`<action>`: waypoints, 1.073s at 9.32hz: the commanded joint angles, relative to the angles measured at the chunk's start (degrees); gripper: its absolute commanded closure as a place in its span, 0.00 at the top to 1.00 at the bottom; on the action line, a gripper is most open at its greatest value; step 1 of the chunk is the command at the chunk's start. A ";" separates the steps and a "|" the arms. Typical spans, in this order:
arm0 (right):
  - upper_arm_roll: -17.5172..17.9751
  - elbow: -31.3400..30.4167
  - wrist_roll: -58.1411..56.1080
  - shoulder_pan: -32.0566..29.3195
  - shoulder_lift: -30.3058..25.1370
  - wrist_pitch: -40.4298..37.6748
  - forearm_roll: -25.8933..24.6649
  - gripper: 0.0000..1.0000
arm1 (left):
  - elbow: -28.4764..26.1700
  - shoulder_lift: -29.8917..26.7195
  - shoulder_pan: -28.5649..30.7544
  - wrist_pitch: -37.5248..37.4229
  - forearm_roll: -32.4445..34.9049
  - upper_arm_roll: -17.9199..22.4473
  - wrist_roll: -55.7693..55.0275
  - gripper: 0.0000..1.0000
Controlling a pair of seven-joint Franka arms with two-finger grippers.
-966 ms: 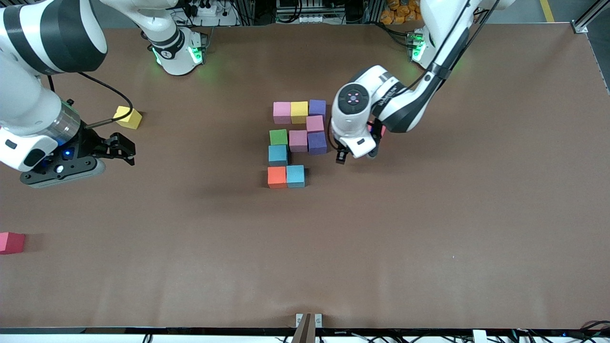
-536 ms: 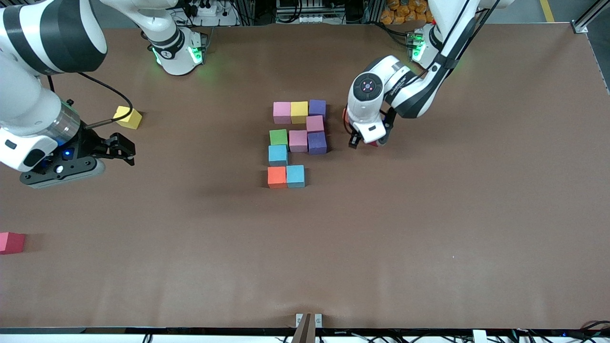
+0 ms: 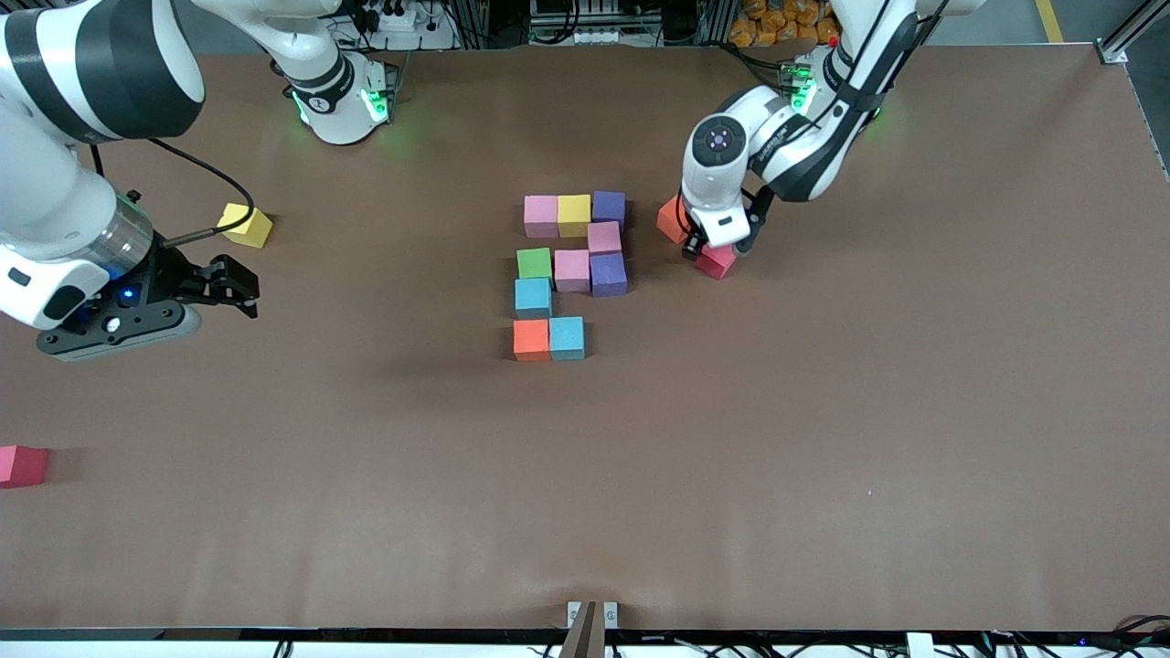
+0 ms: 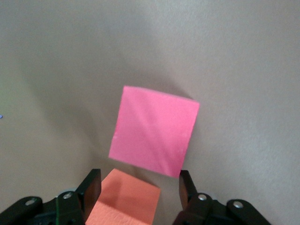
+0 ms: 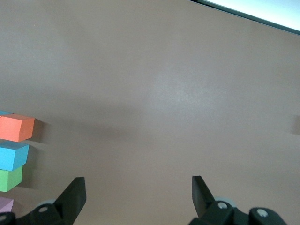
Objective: Form number 2 with 11 blocks
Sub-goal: 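Move the left gripper to the orange cube beside the pink cube, then grasp and lift the orange cube with the left gripper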
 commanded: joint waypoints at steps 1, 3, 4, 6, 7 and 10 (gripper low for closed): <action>0.77 1.43 -0.03 -0.75 0.90 -0.84 -1.14 1.00 | -2.13 -2.94 0.74 1.74 -0.91 -2.73 0.99 0.76; 0.77 1.43 -0.12 -0.75 0.90 -0.84 -1.14 1.00 | -2.82 -2.94 0.65 2.27 -0.91 -4.58 0.99 0.76; 0.77 1.43 -0.12 -0.75 0.90 -0.84 -1.14 1.00 | -3.61 -2.86 0.65 3.14 -0.91 -5.55 0.99 0.76; 0.77 1.43 -0.12 -0.75 0.90 -0.76 -1.14 1.00 | -5.11 -2.42 0.65 5.34 -0.91 -6.61 1.17 0.76; 0.77 1.43 -0.12 -0.75 0.99 -0.84 -1.14 1.00 | -5.11 -1.89 0.65 5.70 -0.91 -6.62 1.26 0.76; 0.77 1.43 -0.12 -0.75 0.90 -0.84 -1.14 1.00 | -4.94 -0.23 0.56 6.49 -0.30 -6.53 1.43 0.76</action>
